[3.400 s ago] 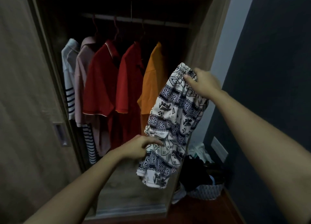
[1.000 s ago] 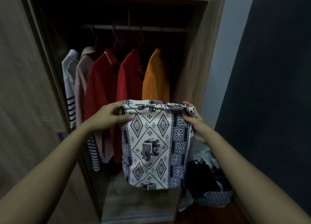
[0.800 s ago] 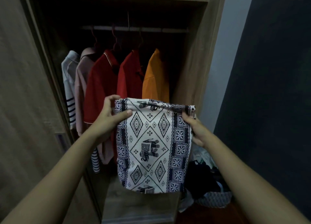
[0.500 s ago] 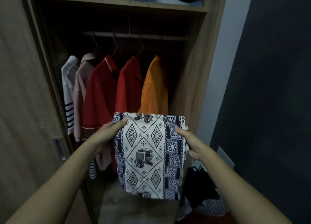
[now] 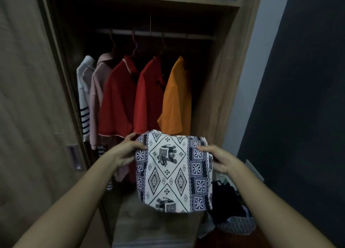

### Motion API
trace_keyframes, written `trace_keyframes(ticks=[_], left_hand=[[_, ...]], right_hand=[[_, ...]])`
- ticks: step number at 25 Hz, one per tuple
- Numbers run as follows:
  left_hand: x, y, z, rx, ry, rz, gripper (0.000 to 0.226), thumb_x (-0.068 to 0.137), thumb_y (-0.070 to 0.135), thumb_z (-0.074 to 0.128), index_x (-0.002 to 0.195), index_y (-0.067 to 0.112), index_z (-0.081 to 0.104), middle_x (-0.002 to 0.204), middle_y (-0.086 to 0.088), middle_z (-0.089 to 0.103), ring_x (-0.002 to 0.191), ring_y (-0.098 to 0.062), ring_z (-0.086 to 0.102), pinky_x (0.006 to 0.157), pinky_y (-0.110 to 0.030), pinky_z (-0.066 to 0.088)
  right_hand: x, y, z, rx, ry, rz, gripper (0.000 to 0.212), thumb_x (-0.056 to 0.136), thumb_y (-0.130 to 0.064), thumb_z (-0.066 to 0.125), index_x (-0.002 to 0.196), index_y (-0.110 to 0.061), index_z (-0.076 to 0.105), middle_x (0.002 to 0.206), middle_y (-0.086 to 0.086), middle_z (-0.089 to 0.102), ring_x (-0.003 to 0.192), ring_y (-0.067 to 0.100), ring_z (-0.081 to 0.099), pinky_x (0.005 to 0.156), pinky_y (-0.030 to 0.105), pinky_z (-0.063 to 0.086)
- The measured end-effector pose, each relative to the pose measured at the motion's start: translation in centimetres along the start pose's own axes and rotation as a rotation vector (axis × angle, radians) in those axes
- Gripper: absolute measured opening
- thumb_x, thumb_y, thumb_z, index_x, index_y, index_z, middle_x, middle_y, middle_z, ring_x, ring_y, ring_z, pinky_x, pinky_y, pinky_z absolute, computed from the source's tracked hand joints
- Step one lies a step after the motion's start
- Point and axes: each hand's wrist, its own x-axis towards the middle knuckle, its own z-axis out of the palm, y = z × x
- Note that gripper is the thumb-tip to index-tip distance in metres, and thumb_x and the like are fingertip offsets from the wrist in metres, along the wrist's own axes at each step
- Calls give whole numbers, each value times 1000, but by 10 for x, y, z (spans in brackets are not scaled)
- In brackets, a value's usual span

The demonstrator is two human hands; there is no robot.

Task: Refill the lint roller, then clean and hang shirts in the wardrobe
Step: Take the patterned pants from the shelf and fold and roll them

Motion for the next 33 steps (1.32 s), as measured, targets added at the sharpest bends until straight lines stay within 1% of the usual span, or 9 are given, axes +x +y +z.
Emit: trace_keyframes(ticks=[3, 6, 9, 13, 15, 18, 21, 27, 33], left_hand=[[0, 2, -1, 170, 26, 69, 65, 82, -13, 58, 134, 19, 35, 93, -15, 61, 73, -24, 61, 57, -34, 56], [0, 1, 4, 259, 46, 187, 43, 91, -5, 51, 124, 21, 45, 87, -16, 62, 67, -22, 58, 57, -31, 54], [-3, 0, 11, 265, -51, 242, 34, 88, 0, 54, 114, 22, 58, 114, -19, 64, 85, -22, 62, 84, -38, 50], [-5, 7, 4, 987, -186, 264, 120, 46, 30, 90, 146, 27, 25, 143, -21, 33, 128, -29, 41, 111, -33, 31], [-6, 6, 9, 1333, -86, 366, 132, 50, 30, 90, 151, 21, 5, 142, -26, 15, 133, -39, 28, 114, -32, 25], [-15, 3, 23, 1595, 266, 621, 90, 65, 21, 81, 140, 14, 31, 111, -13, 29, 101, -41, 53, 86, -46, 50], [-23, 11, 32, 1847, 557, 962, 32, 61, 15, 77, 88, 12, 61, 92, -15, 45, 76, -34, 53, 51, -38, 44], [-35, 37, 56, 1741, 374, 1238, 31, 53, 11, 79, 76, 8, 59, 84, -9, 66, 67, -32, 59, 42, -32, 44], [-48, 104, 61, 1677, 641, 1601, 19, 73, 24, 54, 81, 9, 60, 72, -7, 67, 58, -29, 59, 38, -29, 41]], right_hand=[[5, -2, 2, -69, 190, -89, 109, 62, -15, 80, 144, -31, 10, 141, 22, 39, 119, 33, 52, 98, 56, 42], [10, 5, 7, -250, 259, -129, 96, 58, -43, 78, 129, -54, 13, 151, 15, 23, 131, 35, 37, 104, 65, 30], [2, -3, 10, -246, 160, -193, 87, 64, -39, 80, 127, -49, 20, 145, 11, 34, 122, 33, 47, 103, 60, 36], [-12, -18, 10, -606, 13, -257, 104, 46, -13, 89, 129, -39, 34, 131, 6, 51, 118, 26, 52, 105, 49, 39], [-15, -21, 12, -737, 24, -264, 105, 43, -7, 89, 130, -35, 36, 126, 8, 53, 113, 25, 55, 102, 46, 43], [-19, -24, 19, -800, 36, -277, 97, 51, -3, 85, 131, -28, 36, 122, 6, 55, 109, 22, 56, 97, 44, 47], [-29, -31, 19, -985, 158, -348, 84, 61, -17, 81, 130, -37, 38, 126, 4, 46, 106, 19, 52, 95, 38, 48], [-37, -2, 20, -1237, 274, -512, 118, 48, -51, 86, 143, -32, 18, 148, -2, -8, 136, 33, 22, 111, 44, 25], [-38, -83, 28, -1555, 887, -1163, 90, 55, -40, 84, 133, -26, 43, 129, 5, 51, 111, 32, 49, 94, 51, 40]])
